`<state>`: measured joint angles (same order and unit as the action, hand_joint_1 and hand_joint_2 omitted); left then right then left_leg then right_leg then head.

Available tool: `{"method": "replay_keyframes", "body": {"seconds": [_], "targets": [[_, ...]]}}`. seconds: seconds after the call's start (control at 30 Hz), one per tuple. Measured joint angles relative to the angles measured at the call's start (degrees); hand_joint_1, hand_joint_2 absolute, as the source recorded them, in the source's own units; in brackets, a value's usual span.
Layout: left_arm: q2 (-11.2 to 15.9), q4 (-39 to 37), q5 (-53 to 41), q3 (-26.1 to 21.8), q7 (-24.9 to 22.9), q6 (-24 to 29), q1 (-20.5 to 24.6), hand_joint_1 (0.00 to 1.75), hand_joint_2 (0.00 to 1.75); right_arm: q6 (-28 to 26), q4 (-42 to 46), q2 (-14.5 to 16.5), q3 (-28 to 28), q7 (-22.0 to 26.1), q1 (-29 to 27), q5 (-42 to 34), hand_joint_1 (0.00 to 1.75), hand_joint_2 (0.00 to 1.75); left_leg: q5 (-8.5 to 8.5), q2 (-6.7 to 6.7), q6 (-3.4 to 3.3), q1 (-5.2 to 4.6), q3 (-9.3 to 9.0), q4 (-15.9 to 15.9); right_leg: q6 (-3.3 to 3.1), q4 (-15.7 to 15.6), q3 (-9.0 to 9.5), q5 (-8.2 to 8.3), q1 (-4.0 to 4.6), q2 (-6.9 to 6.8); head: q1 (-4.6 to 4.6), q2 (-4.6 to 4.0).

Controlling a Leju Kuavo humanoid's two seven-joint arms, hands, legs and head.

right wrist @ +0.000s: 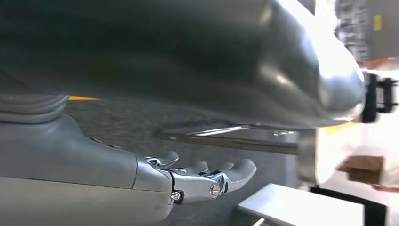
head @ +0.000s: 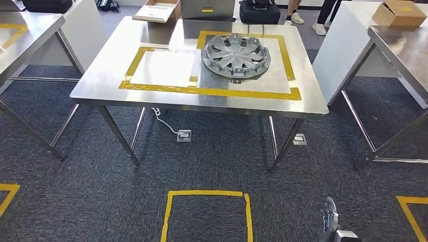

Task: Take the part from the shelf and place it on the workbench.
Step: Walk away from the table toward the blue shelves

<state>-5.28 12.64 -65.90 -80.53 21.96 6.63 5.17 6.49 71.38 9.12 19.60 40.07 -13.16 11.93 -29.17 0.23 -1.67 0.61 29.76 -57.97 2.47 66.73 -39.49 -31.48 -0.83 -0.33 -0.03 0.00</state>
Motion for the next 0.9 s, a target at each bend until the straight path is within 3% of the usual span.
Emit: {"method": "replay_keyframes", "body": {"seconds": [0.03,0.07,0.1,0.13,0.2,0.27,0.3,0.37,0.4,0.43,0.53,0.57,0.6,0.63,0.7,0.77,0.83,0.9], "targets": [[0.0,0.0,0.0,0.0,0.0,0.0,0.0,0.00,0.00,0.0,-1.3,0.0,0.2,0.0,0.4,0.3,0.00,0.00,0.73,0.08,-0.10,-0.09,0.98,-0.1,0.09,3.8,-0.75,-2.37,0.01,0.01,0.13,0.00],[0.0,0.1,0.0,0.0,0.0,0.0,0.0,0.00,0.00,0.0,-2.7,0.0,0.4,0.0,0.9,0.5,0.00,0.00,1.45,0.15,-0.13,-0.20,1.95,-0.1,0.10,6.6,-0.92,-3.36,0.01,0.02,0.21,0.00],[0.0,0.1,0.0,0.0,0.1,0.0,-0.1,0.00,0.00,0.0,-4.1,0.0,0.7,0.0,1.3,0.7,0.00,0.00,2.15,0.19,-0.14,-0.33,2.90,-0.3,-0.02,7.9,-0.28,-3.04,0.04,0.02,0.25,0.00],[0.0,0.1,0.0,0.0,0.2,0.0,-0.1,0.00,0.00,0.2,-5.6,0.0,0.9,0.0,1.7,0.9,0.00,0.00,2.83,0.21,-0.11,-0.45,3.82,-0.4,-0.29,7.2,1.38,-1.73,0.14,0.04,0.29,0.00],[-0.1,0.1,0.0,0.0,0.4,0.0,-0.1,0.00,0.00,0.3,-8.6,-0.2,1.3,0.0,2.6,1.3,0.00,0.00,4.02,0.22,0.05,-0.68,5.28,-0.6,-1.37,0.4,7.38,0.45,0.61,0.06,0.35,0.00],[-0.3,0.1,0.0,0.0,0.8,0.0,-0.1,0.00,0.00,0.1,-12.0,-0.6,1.5,0.0,3.7,1.7,0.00,0.00,5.12,0.30,0.51,-0.75,6.05,-0.7,-2.33,-7.5,12.77,-0.12,1.17,0.00,0.35,0.00],[-0.4,0.2,0.0,0.0,1.0,0.0,-0.1,0.00,0.00,0.0,-13.8,-0.8,1.6,0.0,4.1,1.6,0.00,0.00,5.67,0.36,0.85,-0.66,6.19,-0.6,-2.63,-9.7,13.98,-0.65,1.42,-0.04,0.37,0.00],[-0.3,0.2,0.0,0.0,1.2,-0.1,-0.3,0.00,0.00,0.1,-17.5,-1.1,1.8,0.0,4.6,1.0,0.00,0.00,6.74,0.42,1.55,-0.48,6.39,-0.2,-3.06,-10.6,13.60,0.10,1.46,-0.13,0.53,0.00],[-0.2,0.2,0.0,0.0,1.3,-0.1,-0.4,0.00,0.00,0.1,-19.2,-1.3,1.8,0.0,4.8,0.8,0.00,0.00,6.41,0.34,1.89,-0.43,6.68,-0.4,-3.41,-10.9,13.06,0.83,1.32,-0.19,0.67,0.00],[-0.2,0.2,0.2,0.0,1.4,-0.1,-0.6,0.00,0.00,0.3,-20.9,-1.5,1.9,0.0,4.9,0.9,0.00,0.00,4.91,0.24,2.20,-0.40,7.15,-1.3,-3.74,-11.1,12.33,1.70,1.13,-0.23,0.66,0.00],[-0.1,0.2,0.7,0.1,1.5,-0.2,-1.0,0.00,0.00,1.2,-26.7,-2.0,2.3,0.0,5.6,2.7,0.00,0.00,-3.68,0.05,3.09,-0.15,9.20,-10.3,-4.12,-11.2,9.61,4.03,0.94,-0.36,0.35,0.00],[0.0,0.2,0.9,0.2,1.5,-0.3,-1.0,0.00,0.00,1.7,-29.0,-2.2,2.4,0.0,5.9,3.2,0.00,0.00,-5.07,0.05,3.35,-0.04,9.50,-13.5,-4.04,-11.1,8.63,4.71,0.91,-0.43,0.31,0.00],[0.1,0.2,0.9,0.2,1.5,-0.4,-1.1,0.00,0.00,2.1,-31.6,-2.4,2.6,0.0,6.4,3.6,0.00,0.00,-4.91,0.05,3.59,0.07,9.18,-15.5,-3.89,-10.9,7.62,5.37,0.84,-0.51,0.30,0.00],[0.2,0.2,1.0,0.3,1.5,-0.6,-1.1,0.00,0.00,2.4,-34.3,-2.6,2.7,0.0,7.0,4.0,0.00,0.00,-3.56,0.05,3.81,0.22,7.99,-15.7,-3.68,-10.6,6.59,5.95,0.71,-0.57,0.29,0.00],[0.3,0.2,1.1,0.3,1.6,-0.9,-1.1,0.00,0.00,2.4,-40.0,-3.1,2.8,-0.2,8.3,4.8,0.00,0.00,-1.14,0.03,4.26,0.62,2.81,-10.4,-3.08,-9.8,4.66,6.92,0.43,-0.60,0.24,0.00],[0.3,0.2,1.1,0.4,1.7,-1.0,-1.0,0.00,0.00,2.2,-44.9,-3.7,2.8,-2.0,9.5,5.2,0.00,0.00,-2.41,-0.09,3.98,0.61,-2.57,-2.6,-2.35,-8.8,3.39,7.53,0.42,-0.56,0.07,0.00],[0.3,0.2,1.1,0.4,1.5,-1.4,-1.0,0.00,0.00,2.6,-48.9,-4.2,3.0,-5.7,10.6,5.0,0.00,0.00,-3.95,-0.09,2.79,0.28,-4.05,0.4,-1.59,-8.4,3.03,8.08,0.48,-0.52,0.12,0.00],[0.2,0.1,1.1,0.4,1.0,-1.6,-1.1,0.00,0.00,3.1,-52.0,-4.7,3.3,-9.0,11.2,4.6,0.00,0.00,-3.40,0.09,1.49,0.27,-3.33,0.2,-0.83,-8.1,2.84,8.24,0.25,-0.47,0.29,0.00]]}}
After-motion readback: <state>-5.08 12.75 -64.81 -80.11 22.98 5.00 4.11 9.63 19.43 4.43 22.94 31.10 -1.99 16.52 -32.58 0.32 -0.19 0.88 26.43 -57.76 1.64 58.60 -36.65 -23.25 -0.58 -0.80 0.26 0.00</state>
